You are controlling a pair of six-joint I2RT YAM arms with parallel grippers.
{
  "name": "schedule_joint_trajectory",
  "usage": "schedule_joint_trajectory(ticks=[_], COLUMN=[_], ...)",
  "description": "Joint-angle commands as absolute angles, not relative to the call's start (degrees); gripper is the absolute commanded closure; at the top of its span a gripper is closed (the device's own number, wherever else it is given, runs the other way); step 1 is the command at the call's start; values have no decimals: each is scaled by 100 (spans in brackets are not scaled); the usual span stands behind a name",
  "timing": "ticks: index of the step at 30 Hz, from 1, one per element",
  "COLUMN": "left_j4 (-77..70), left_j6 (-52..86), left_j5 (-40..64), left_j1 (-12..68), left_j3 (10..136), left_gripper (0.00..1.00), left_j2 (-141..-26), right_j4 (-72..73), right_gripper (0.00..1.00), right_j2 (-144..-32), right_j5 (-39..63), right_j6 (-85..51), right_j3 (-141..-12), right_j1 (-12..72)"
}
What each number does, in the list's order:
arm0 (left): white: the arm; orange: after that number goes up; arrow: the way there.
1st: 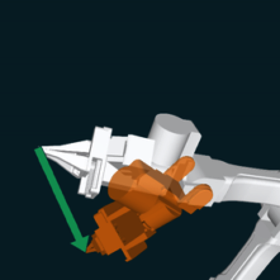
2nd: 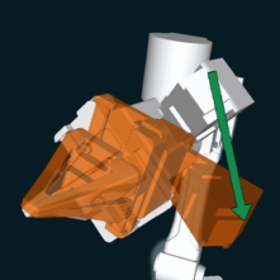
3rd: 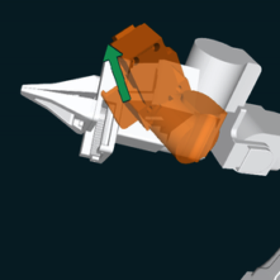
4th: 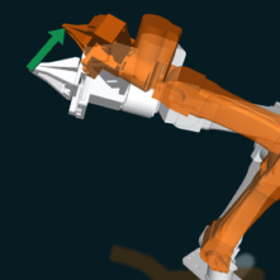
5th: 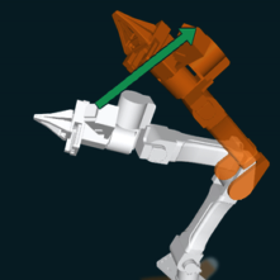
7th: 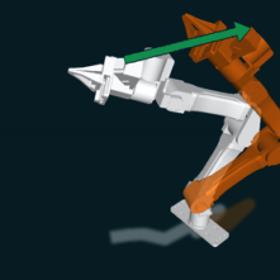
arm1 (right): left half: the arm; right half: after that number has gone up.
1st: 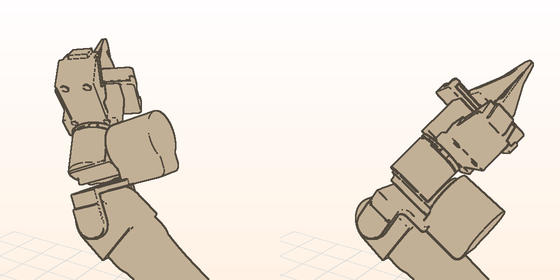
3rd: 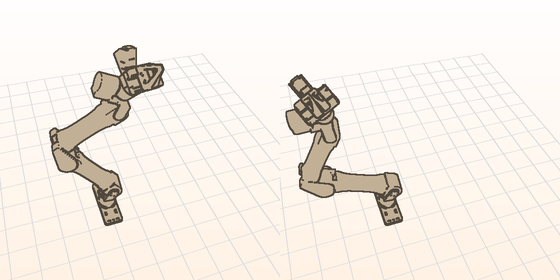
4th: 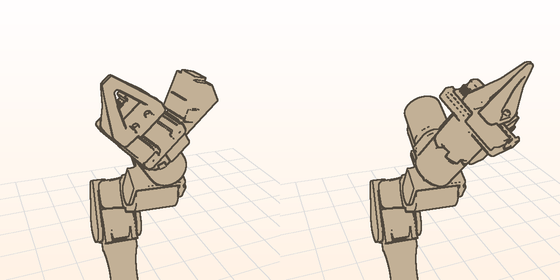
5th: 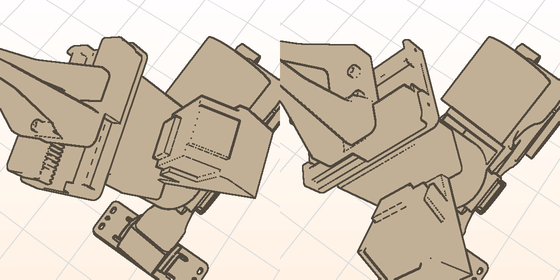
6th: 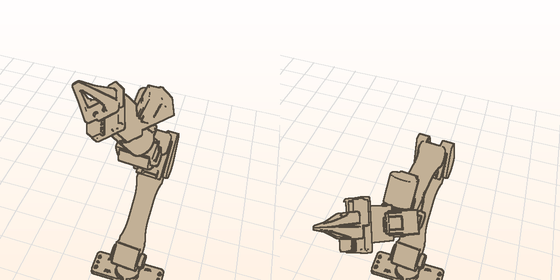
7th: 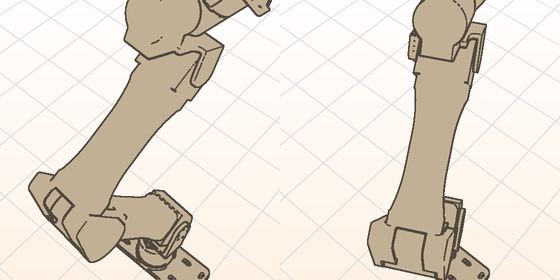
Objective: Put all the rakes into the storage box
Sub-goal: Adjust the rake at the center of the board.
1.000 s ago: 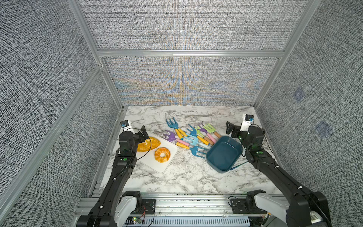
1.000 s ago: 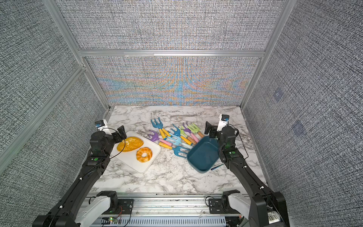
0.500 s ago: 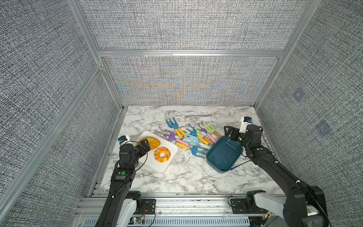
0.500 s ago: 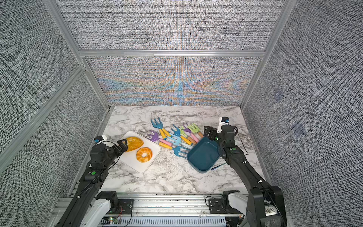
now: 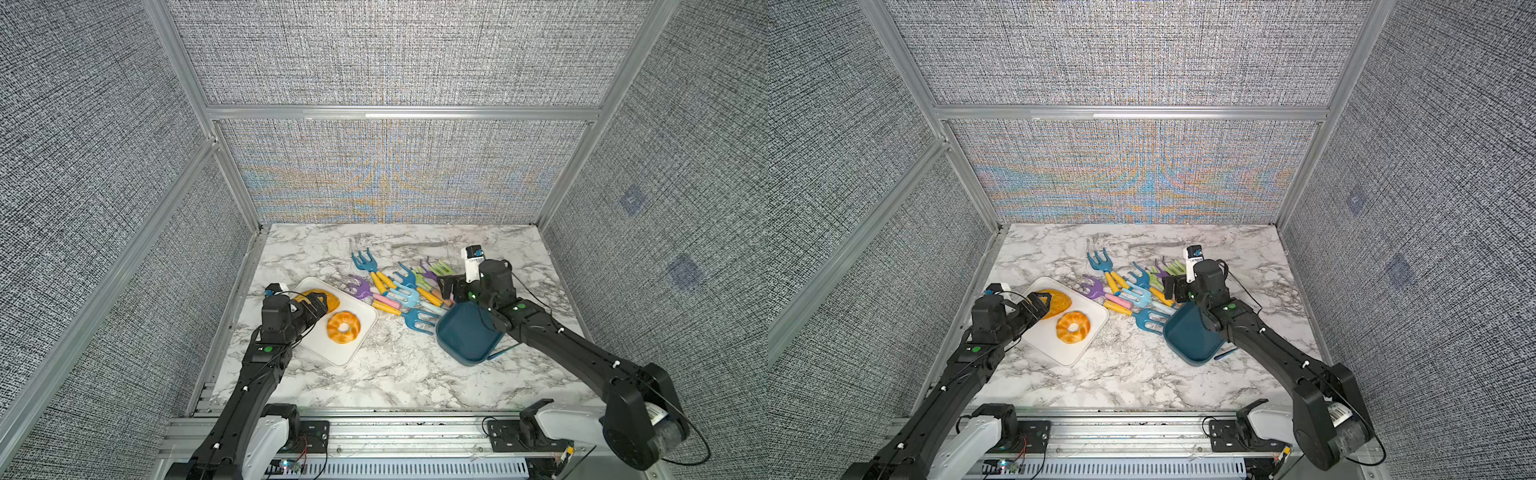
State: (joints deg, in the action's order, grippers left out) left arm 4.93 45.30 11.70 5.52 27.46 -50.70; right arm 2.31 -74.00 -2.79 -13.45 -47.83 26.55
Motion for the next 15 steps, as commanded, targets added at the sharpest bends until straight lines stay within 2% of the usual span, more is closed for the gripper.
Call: schedule_joint_trajectory(ticks=[1, 6, 15], left_j4=[421, 422, 527], left_j6=[4538, 4544, 4485], left_j5=[1266, 1193, 1081], left_j1=[706, 1215, 1564], left_j3=[2920, 3184, 3464], left_gripper=[1, 1, 1], left_j2=[-5267, -5679, -6046], right_j4=[43, -298, -1639], right_gripper=[1, 1, 4], right_j2=[-7740, -8423, -10023], right_j5=[-648, -479, -26], right_j6=[-791, -461, -243], right_j3=[-5139, -5809, -7433], right_j1=[3195, 3739, 3897])
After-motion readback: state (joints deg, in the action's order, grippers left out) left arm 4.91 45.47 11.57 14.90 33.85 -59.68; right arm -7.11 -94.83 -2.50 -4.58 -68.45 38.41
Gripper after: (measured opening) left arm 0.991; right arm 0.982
